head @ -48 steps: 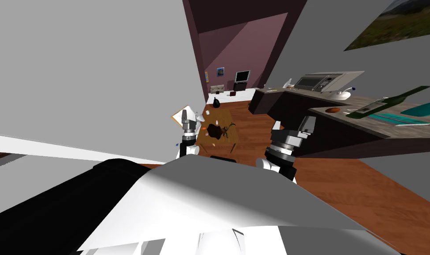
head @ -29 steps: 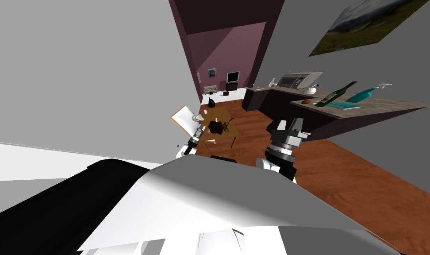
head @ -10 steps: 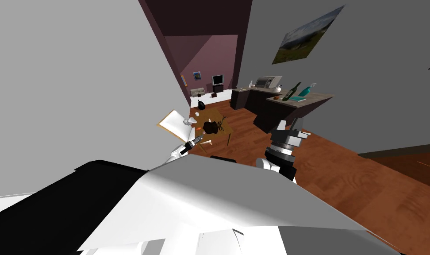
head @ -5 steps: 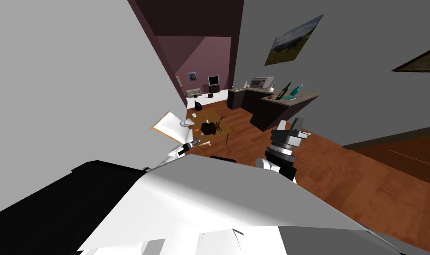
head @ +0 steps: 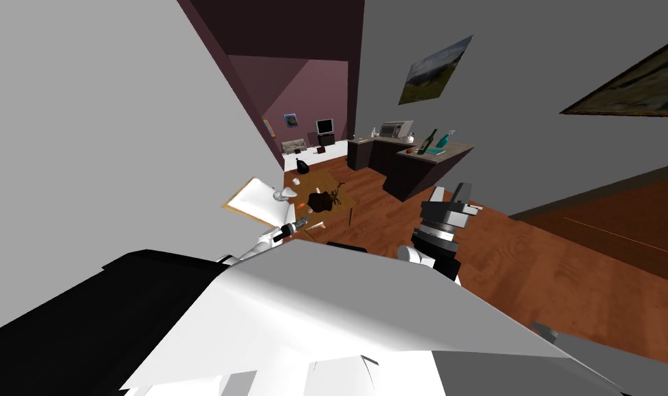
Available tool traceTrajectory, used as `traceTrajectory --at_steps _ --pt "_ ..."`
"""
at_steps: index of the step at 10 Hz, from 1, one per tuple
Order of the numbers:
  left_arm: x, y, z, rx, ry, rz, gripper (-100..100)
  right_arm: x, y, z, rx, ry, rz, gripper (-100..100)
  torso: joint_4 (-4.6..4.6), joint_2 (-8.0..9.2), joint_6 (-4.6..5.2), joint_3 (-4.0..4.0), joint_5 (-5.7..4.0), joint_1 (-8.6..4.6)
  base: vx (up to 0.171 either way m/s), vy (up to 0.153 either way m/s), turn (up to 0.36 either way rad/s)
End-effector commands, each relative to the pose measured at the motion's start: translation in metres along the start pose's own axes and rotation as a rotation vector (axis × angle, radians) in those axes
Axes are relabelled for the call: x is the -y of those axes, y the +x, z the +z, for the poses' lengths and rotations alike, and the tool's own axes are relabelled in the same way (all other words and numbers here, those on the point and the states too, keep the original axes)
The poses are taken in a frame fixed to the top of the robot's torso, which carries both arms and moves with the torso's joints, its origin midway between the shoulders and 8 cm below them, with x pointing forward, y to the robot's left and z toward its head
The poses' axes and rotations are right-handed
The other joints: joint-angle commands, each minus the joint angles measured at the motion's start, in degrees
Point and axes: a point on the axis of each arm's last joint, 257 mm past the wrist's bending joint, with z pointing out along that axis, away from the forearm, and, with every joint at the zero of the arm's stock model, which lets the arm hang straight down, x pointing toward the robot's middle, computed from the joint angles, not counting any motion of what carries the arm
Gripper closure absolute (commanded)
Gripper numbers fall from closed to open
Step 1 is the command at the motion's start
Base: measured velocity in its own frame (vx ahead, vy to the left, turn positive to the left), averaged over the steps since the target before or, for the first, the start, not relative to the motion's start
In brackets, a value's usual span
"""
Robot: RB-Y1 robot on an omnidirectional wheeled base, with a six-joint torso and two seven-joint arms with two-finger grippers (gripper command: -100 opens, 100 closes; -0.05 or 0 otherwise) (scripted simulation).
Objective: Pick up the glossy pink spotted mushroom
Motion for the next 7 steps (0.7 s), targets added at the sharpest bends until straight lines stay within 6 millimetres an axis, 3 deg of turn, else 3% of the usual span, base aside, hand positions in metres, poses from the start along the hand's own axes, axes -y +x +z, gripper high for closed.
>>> traceTrajectory --at_steps 1,3,4,7 --pt "-0.02 -0.005 -0.009 -0.021 -0.055 -0.011 -100 0.0 0.0 0.0 0.0 0.0 0.0 0 0.0 0.0 0.0 0.0 0.0 0.0 0.066 0.02 -0.262" --pt "-0.05 -0.006 -0.023 -0.029 -0.128 -0.038 -100 0.0 0.0 0.0 0.0 0.0 0.0 0 -0.02 -0.05 -0.05 -0.03 0.0 0.0 0.053 0.016 -0.107" --pt "-0.057 -0.009 -0.027 -0.039 -0.15 -0.041 -100 0.0 0.0 0.0 0.0 0.0 0.0 0 -0.01 -0.03 -0.02 -0.02 -0.01 -0.03 0.066 0.015 -0.268" --pt "-0.075 -0.011 -0.037 -0.044 -0.195 -0.057 -100 0.0 0.0 0.0 0.0 0.0 0.0 0 -0.01 0.03 -0.06 0.01 0.0 -0.05 0.041 0.015 -0.058"
